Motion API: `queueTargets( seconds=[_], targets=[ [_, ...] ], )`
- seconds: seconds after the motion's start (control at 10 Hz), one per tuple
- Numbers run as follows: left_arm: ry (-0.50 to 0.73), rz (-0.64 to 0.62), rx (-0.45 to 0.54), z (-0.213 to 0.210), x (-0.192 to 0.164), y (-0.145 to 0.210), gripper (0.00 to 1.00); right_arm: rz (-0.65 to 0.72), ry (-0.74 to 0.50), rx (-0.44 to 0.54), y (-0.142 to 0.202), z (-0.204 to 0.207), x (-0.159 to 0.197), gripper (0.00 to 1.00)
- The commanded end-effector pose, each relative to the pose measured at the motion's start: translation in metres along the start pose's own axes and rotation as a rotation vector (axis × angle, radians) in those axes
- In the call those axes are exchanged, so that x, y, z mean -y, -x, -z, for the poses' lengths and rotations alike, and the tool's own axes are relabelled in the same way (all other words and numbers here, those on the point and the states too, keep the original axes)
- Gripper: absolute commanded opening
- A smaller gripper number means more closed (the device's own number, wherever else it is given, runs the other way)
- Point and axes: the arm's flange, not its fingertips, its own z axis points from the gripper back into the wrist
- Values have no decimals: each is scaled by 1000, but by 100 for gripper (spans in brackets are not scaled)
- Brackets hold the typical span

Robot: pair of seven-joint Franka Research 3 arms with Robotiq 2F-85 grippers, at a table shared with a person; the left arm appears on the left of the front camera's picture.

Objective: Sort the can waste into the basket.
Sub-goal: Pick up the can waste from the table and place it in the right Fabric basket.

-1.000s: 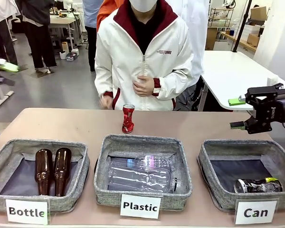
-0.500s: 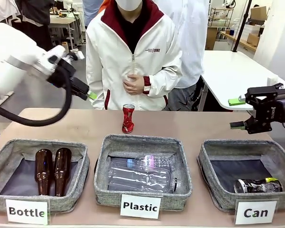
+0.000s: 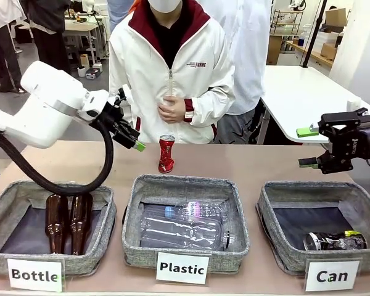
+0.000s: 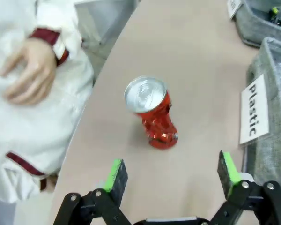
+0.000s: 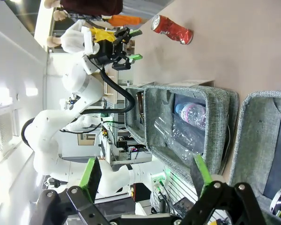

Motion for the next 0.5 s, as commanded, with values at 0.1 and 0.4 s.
queueTargets(
  seconds=[0.1,0.4],
  targets=[
    [0,0,0,0,0,0,100,-14,2,-7,0,-1,0,100],
    [-9,-13,42,2,0,0,100,-14,2,-7,0,-1,0,100]
  ],
)
